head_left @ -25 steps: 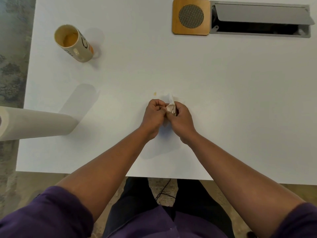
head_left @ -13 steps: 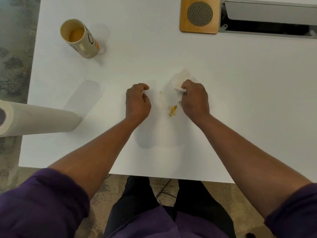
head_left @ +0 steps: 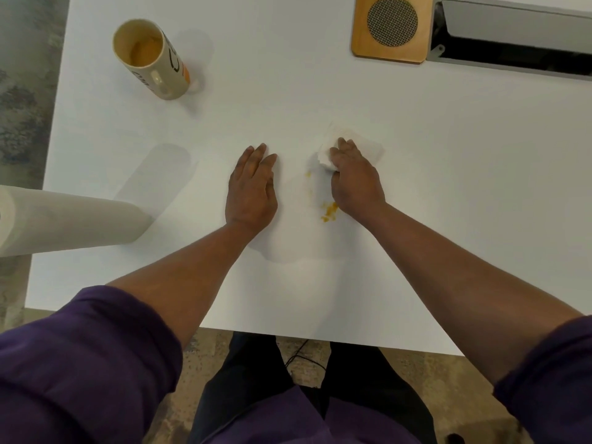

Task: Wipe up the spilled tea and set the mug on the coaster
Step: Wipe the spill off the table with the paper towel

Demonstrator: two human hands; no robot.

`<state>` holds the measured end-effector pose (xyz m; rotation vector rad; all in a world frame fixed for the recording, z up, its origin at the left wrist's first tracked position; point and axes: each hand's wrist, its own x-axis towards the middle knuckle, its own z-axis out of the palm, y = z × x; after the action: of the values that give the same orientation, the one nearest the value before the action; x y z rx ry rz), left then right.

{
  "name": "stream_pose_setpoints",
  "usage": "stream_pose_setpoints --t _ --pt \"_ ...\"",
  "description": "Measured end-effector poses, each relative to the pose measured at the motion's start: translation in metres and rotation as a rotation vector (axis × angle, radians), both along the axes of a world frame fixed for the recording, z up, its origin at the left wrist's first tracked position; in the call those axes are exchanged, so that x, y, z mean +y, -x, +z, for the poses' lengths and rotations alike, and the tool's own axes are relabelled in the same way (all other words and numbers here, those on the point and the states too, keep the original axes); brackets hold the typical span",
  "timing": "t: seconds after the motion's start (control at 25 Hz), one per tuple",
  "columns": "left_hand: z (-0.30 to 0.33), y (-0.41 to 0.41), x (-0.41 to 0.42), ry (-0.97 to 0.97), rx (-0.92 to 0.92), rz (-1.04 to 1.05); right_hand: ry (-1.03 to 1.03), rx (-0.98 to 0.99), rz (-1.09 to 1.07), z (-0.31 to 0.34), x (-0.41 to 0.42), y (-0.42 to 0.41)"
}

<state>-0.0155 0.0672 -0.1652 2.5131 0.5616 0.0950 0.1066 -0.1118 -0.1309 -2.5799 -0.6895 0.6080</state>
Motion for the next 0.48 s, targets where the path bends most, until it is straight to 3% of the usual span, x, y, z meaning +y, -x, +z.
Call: stream_pose_setpoints --t 0.16,0.32,0.48 --pt "-0.001 -0.001 -0.001 -0.023 0.002 0.001 -0.027 0.007 0.069 0.001 0.004 -0.008" --pt "0.0 -0.001 -0.002 -0.039 0.012 -0.003 0.018 -0.034 0.351 0.004 0.021 0.002" --pt "0.001 -0.001 -0.002 -0.048 0.039 -0.008 0.001 0.066 0.61 0.004 0.02 0.013"
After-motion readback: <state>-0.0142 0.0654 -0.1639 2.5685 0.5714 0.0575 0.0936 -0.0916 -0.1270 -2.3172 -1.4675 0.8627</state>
